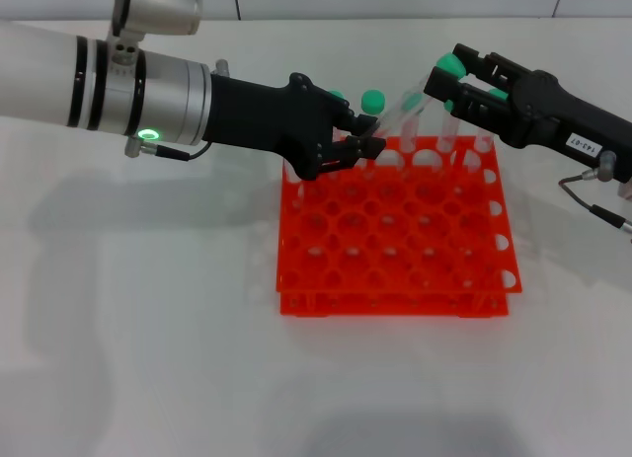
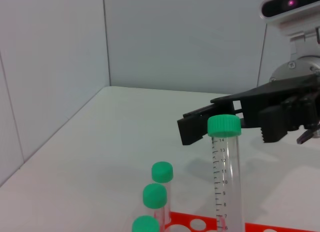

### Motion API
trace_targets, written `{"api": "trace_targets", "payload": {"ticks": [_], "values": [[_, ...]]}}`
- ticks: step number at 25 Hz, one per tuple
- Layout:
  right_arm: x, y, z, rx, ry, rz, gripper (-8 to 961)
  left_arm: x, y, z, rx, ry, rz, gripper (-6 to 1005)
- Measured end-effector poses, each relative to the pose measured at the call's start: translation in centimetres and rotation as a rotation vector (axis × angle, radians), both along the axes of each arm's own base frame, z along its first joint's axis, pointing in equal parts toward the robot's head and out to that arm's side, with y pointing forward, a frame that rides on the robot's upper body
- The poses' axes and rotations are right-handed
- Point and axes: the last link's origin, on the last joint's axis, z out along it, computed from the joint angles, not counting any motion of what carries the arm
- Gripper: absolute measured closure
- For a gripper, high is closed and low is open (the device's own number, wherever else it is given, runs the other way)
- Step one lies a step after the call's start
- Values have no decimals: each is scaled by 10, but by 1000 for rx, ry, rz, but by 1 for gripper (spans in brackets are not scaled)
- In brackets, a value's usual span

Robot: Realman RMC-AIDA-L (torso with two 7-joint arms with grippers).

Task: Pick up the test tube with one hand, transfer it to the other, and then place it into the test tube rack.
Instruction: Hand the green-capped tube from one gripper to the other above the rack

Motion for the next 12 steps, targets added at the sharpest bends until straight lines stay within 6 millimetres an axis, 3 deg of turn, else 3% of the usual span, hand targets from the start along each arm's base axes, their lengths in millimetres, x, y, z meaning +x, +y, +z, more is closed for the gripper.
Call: {"api": "trace_targets", "payload": {"ticks": [12], "values": [[0, 0, -1, -6, 3, -4, 230, 2, -1, -3, -4, -3, 2, 807]]}}
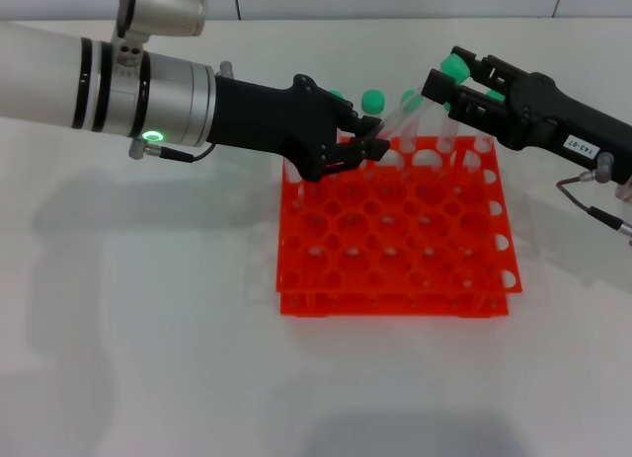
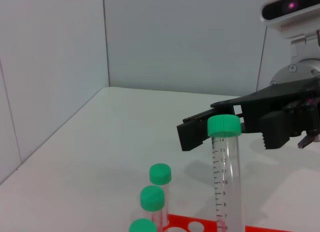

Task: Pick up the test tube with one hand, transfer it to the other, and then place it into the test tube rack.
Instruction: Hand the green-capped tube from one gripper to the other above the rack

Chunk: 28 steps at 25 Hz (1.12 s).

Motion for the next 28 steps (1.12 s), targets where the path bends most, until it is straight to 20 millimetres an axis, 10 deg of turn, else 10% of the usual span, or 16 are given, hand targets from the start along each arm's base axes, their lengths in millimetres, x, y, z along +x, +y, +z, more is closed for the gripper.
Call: {"api": "trace_targets", "payload": {"ticks": [21, 28], "values": [[0, 2, 1, 20, 14, -10, 243, 0, 1, -1, 8, 5, -3, 807], [-3, 3, 0, 25, 15, -7, 476, 0, 1, -2, 9, 8, -5, 807]]}}
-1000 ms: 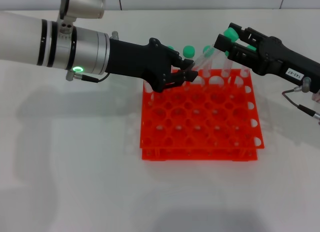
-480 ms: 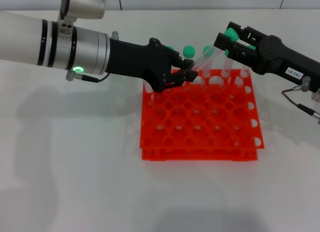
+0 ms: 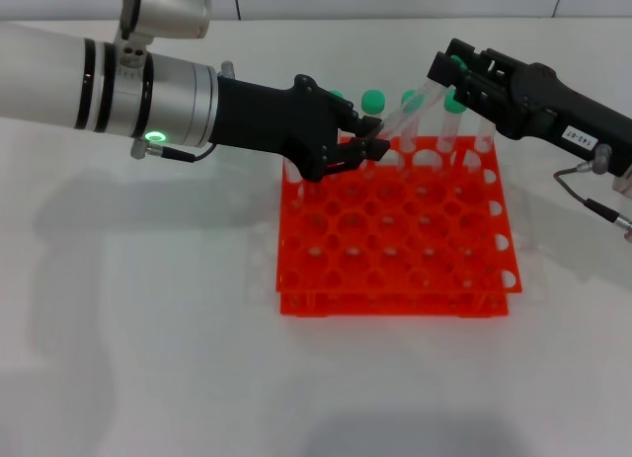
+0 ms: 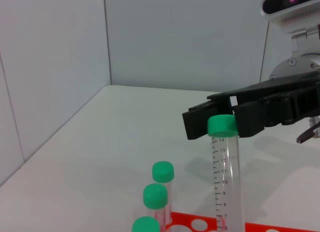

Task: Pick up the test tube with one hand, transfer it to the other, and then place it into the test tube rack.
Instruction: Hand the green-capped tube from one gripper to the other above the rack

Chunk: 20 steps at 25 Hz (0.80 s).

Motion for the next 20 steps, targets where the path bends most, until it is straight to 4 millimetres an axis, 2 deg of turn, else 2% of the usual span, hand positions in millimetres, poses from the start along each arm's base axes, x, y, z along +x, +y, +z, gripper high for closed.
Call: {"api": "trace_targets", "payload": {"ticks": [4, 10, 20], "values": [[-2, 1, -1, -4, 0, 2, 531, 0, 0, 0, 1, 1, -2, 807], [-2, 1, -2, -6, 0, 2, 687, 1, 2, 0, 9, 4, -4, 806], [-2, 0, -2, -10, 8, 1, 680, 5, 3, -1, 14, -9, -10, 806]]}}
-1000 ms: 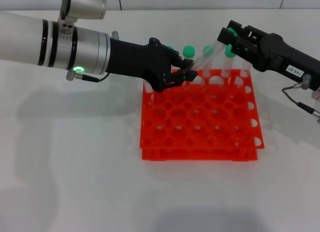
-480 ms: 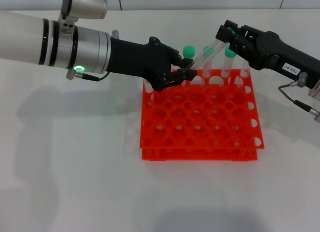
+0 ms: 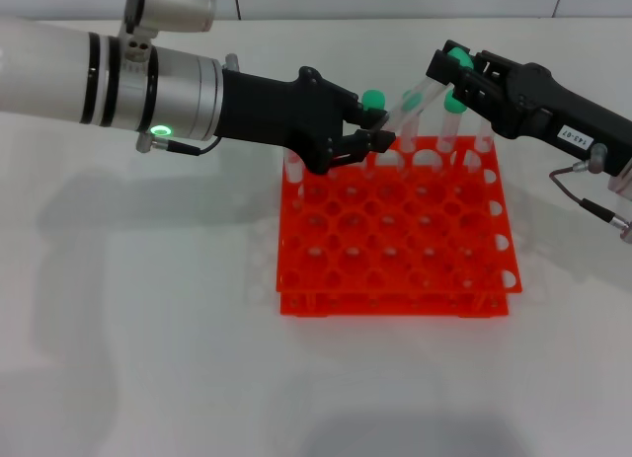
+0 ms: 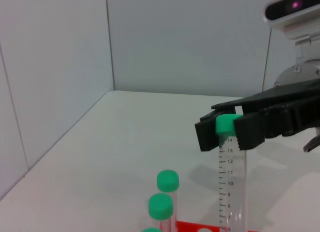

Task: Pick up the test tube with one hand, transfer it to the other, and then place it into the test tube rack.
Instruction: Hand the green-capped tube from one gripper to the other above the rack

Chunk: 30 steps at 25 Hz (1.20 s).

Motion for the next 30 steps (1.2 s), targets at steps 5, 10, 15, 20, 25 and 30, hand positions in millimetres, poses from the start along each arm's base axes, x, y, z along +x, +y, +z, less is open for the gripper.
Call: {"api": "trace_targets", "payload": {"ticks": [5, 10, 15, 20, 25, 30], "values": [[0, -1, 0, -3, -1, 2, 676, 1, -1, -2, -1, -5, -4, 806], [1, -2, 0, -3, -1, 0, 672, 0, -2, -3, -4, -7, -1, 806], [2, -2, 0, -4, -1, -2, 668, -1, -3, -4, -6, -10, 5, 806], [2, -2, 0, -3, 0, -3, 665, -2, -4, -5, -8, -11, 9, 806], [2, -2, 0, -4, 3, -5, 661, -2, -4, -5, -23, -5, 43, 806], [2, -3, 0, -7, 4, -5, 657, 1, -3, -8, -41, 18, 73, 806]]}}
